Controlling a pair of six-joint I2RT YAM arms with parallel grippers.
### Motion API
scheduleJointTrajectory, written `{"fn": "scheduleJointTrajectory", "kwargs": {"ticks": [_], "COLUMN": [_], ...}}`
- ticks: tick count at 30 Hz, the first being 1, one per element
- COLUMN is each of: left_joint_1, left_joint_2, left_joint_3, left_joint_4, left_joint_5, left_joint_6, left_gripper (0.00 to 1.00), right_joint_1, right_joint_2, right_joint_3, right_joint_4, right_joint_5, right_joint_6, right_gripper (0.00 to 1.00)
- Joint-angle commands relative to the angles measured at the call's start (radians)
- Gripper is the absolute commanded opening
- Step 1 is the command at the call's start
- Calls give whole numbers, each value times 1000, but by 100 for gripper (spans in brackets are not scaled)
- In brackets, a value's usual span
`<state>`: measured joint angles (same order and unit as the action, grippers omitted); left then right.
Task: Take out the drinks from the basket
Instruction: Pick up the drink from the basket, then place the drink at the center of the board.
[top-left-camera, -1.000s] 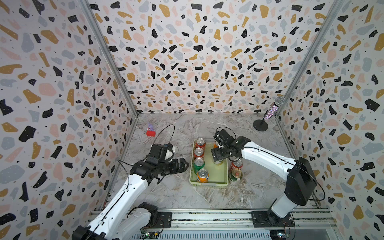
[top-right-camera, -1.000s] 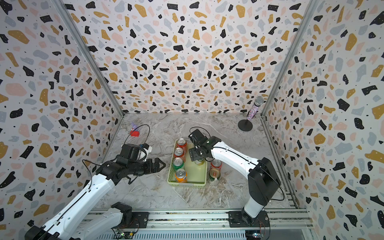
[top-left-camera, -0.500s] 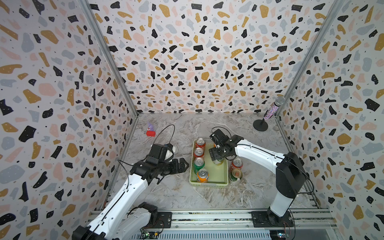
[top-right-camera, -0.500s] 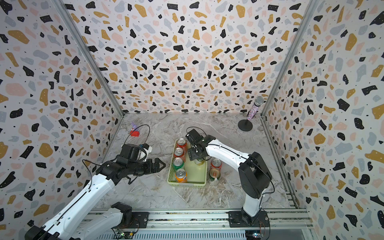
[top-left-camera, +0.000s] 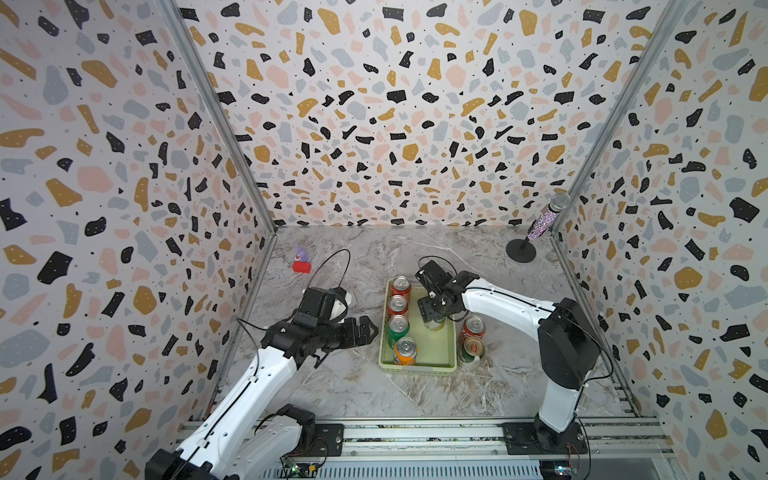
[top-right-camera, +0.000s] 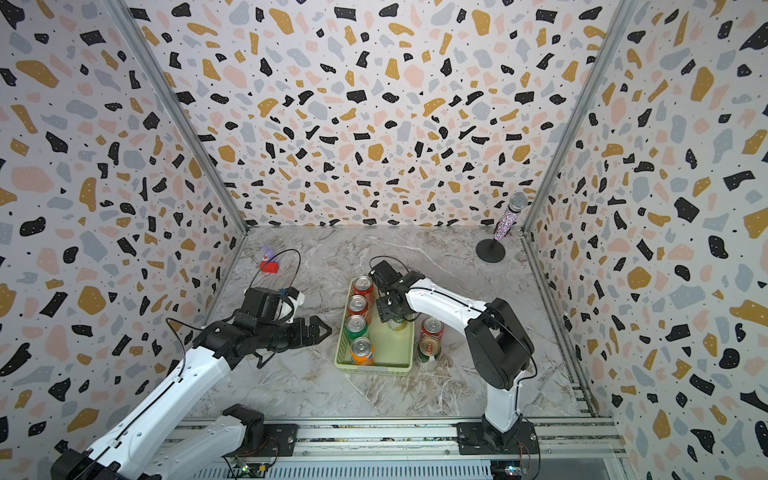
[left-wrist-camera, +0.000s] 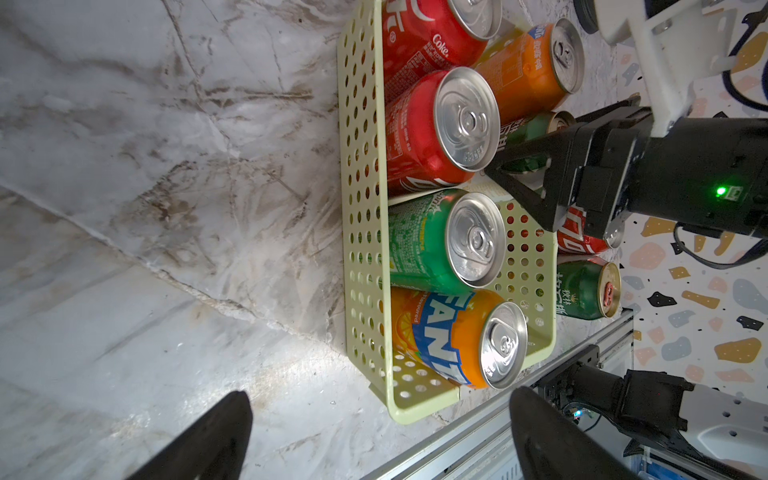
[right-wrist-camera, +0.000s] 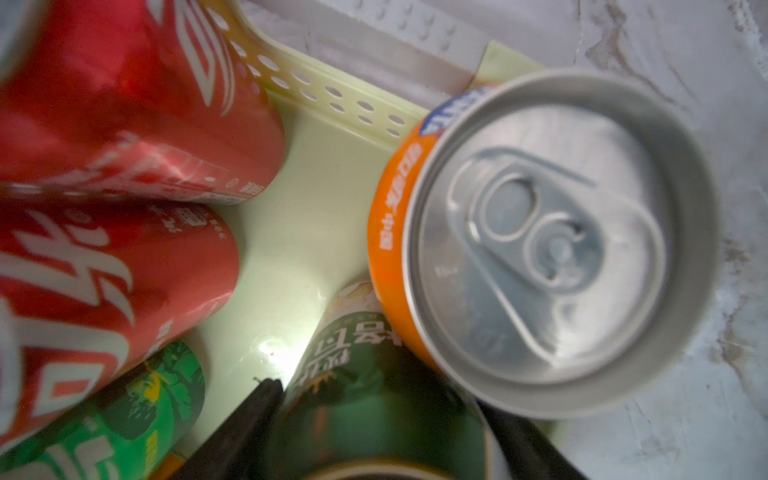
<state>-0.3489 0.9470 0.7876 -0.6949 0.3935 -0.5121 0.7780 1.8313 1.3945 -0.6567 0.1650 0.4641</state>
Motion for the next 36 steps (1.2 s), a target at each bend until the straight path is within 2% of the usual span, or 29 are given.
{"fn": "scheduleJointTrajectory", "kwargs": {"ticks": [1,7,11,16,28,36], "left_joint_1": [-4,-4,-3,-3,-3,-3], "left_joint_2": [3,-2,-2,-3,-4,-3], "left_joint_3": [24,20,20,16,10,10], "left_joint_4": [3,5,6,8,15,15], "left_joint_5": [16,11,10,4,5,5], "left_joint_6": [13,9,9,2,-3,-3], "left_gripper": [100,100,100,100,100,100], "right_joint_1": [1,7,9,10,2,-72], "right_joint_2": [-28,-75,-112,-173,-275,-328], "right_joint_3": [-4,-12,-18,-9,54,135], "right_joint_4": [-6,-20,-29,-48,-96,-154], "right_joint_5": [4,-4,-14,-14,-22,-2], "right_joint_6": [-1,-10,-13,-22,-63,-110], "right_gripper": [63,44,35,30,30,31]}}
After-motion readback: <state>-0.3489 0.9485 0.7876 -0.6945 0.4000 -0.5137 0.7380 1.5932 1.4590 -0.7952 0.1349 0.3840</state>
